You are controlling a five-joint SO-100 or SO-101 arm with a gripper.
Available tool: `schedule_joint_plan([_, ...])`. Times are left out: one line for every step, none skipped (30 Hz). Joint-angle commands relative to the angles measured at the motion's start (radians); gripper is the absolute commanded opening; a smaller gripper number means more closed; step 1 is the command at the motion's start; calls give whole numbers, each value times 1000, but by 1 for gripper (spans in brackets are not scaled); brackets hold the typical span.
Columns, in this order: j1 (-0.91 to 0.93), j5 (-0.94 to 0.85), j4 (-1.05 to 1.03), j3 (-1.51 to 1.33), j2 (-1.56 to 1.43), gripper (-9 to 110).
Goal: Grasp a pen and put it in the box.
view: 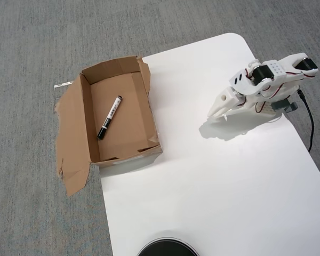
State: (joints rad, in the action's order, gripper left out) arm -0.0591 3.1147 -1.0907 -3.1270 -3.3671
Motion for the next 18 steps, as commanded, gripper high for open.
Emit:
schedule_joint_plan([7, 12, 2, -36, -64, 13])
schedule_joint_plan([8, 12, 2, -48, -64, 13])
schedule_joint_plan([8, 12, 0, -58, -66, 13])
schedule_joint_plan([8, 12, -2, -59, -66, 13])
schedule_joint_plan([10, 12, -2, -59, -66, 13])
schedule_joint_plan([12, 12, -3, -59, -66, 13])
schedule_joint_plan([12, 12, -6, -59, -66, 13])
schedule_joint_plan([12, 12, -21, -59, -66, 13])
schedule_joint_plan([12, 13, -48, -59, -66, 13])
schedule_joint_plan([12, 13, -81, -59, -66, 13])
schedule_joint_plan([12, 13, -118, -59, -66, 13])
schedule_joint_plan([12, 13, -156, -59, -66, 13])
schedule_joint_plan([12, 13, -193, -59, -66, 13])
schedule_joint_plan([12, 13, -222, -59, -66, 13])
schedule_joint_plan([12, 13, -241, -59, -66, 13])
schedule_joint_plan([12, 13, -253, -59, -66, 12])
schedule_joint_plan([12, 13, -256, -59, -66, 11])
schedule_joint_plan([12, 13, -258, -59, -66, 9])
